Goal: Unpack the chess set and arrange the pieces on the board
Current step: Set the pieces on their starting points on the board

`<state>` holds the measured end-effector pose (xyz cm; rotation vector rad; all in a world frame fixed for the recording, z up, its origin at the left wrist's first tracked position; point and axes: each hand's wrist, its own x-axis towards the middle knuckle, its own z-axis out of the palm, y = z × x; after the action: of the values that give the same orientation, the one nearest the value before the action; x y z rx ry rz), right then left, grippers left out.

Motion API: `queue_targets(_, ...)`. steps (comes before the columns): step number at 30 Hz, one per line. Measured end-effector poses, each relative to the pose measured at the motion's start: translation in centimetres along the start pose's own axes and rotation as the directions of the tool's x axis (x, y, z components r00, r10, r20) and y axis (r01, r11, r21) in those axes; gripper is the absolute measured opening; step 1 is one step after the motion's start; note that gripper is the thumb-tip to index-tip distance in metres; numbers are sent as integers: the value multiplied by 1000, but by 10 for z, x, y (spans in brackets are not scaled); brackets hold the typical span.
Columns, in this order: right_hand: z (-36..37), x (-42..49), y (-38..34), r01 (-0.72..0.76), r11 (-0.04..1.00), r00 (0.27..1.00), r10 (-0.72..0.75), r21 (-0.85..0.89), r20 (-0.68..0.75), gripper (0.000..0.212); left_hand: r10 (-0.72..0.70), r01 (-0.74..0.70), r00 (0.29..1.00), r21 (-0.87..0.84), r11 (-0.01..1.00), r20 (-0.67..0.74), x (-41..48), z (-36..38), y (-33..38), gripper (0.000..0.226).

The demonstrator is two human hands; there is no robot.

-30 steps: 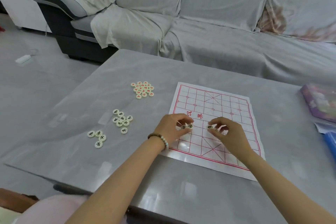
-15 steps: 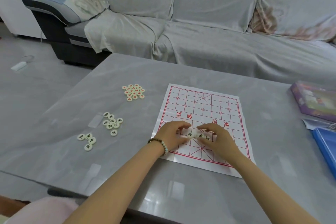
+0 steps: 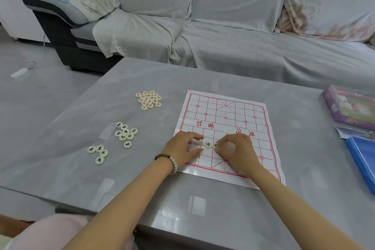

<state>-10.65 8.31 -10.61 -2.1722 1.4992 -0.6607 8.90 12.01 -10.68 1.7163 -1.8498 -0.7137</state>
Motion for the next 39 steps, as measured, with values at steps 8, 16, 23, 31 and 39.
queue_targets(8, 11, 6, -45, 76, 994, 993, -84, 81, 89, 23, 10, 0, 992, 84, 996, -125, -45, -75, -53, 49)
queue_targets(16, 105, 40, -144, 236, 955, 864, -292, 182, 410, 63, -171, 202, 978, 356, 912, -115, -109, -145, -145, 119)
queue_targets(23, 145, 59, -168, 315, 943, 870, -333, 110, 364, 64, -121, 150, 976, 160, 976, -180, -109, -142, -161, 52)
queue_targets(31, 132, 54, -146, 387, 914, 862, -406, 125, 303, 25, -53, 69, 981, 78, 995, -189, -73, -121, -149, 40)
queue_targets(39, 127, 53, -150, 306, 933, 881, -354, 192, 315, 32, -33, 49, 974, 67, 997, -226, -73, -112, -142, 40)
